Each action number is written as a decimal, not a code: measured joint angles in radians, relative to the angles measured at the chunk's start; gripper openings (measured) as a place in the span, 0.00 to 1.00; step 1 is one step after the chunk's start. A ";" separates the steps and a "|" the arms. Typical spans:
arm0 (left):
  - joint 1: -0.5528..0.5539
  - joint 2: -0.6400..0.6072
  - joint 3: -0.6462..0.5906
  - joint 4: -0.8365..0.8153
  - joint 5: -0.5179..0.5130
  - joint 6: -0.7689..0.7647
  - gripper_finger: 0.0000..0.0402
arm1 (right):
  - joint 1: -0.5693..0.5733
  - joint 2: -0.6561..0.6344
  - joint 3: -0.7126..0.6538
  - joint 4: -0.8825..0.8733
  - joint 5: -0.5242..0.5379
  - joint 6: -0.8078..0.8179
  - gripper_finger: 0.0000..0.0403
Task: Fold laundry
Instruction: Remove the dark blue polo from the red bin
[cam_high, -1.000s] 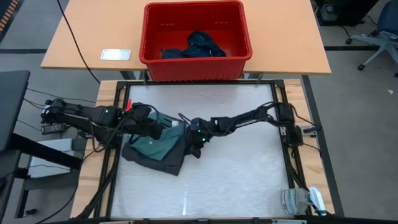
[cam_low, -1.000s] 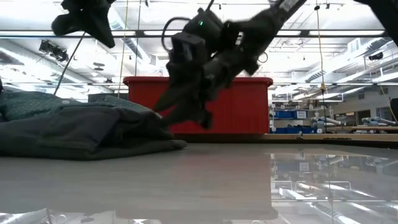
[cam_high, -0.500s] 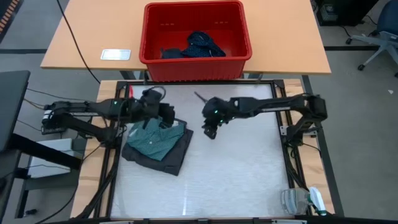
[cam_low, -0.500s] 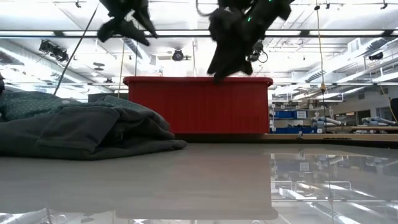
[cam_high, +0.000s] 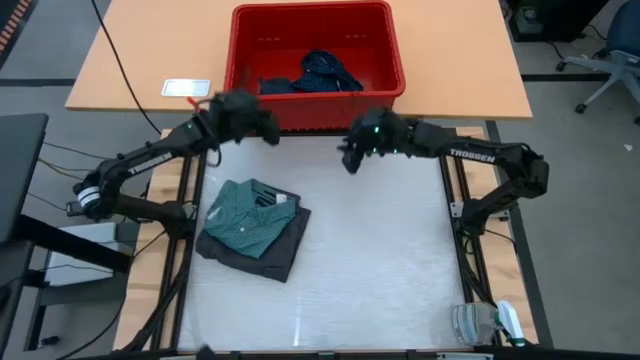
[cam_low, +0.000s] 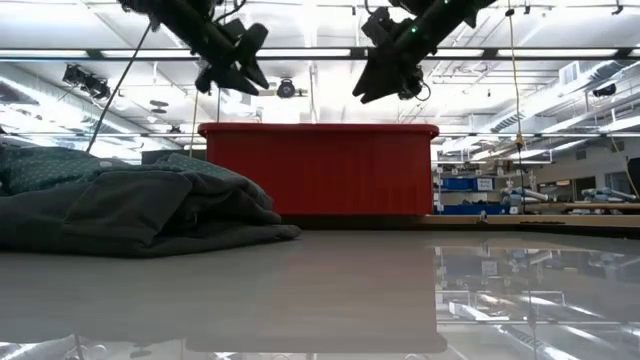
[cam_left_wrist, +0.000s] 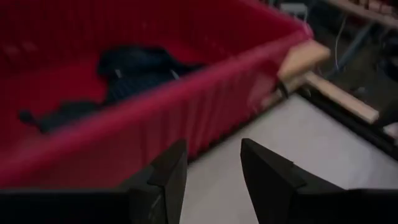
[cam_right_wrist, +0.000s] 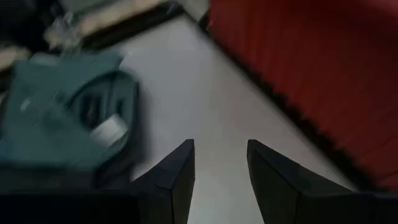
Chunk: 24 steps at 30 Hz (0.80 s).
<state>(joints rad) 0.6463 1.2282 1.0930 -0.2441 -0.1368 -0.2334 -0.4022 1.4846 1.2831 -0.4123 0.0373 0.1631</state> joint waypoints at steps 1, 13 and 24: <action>0.039 0.012 0.000 0.047 0.027 0.015 0.39 | -0.022 -0.001 0.000 0.033 -0.001 -0.007 0.38; 0.328 0.195 0.002 0.176 0.158 0.097 0.39 | -0.288 0.015 0.000 0.403 0.234 -0.230 0.38; 0.322 0.177 0.005 0.047 0.310 0.133 0.39 | -0.425 0.042 0.003 0.084 0.104 -0.112 0.38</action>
<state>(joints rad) 0.9681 1.4050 1.0984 -0.1968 0.1735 -0.1007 -0.8275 1.5262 1.2863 -0.3284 0.1413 0.0515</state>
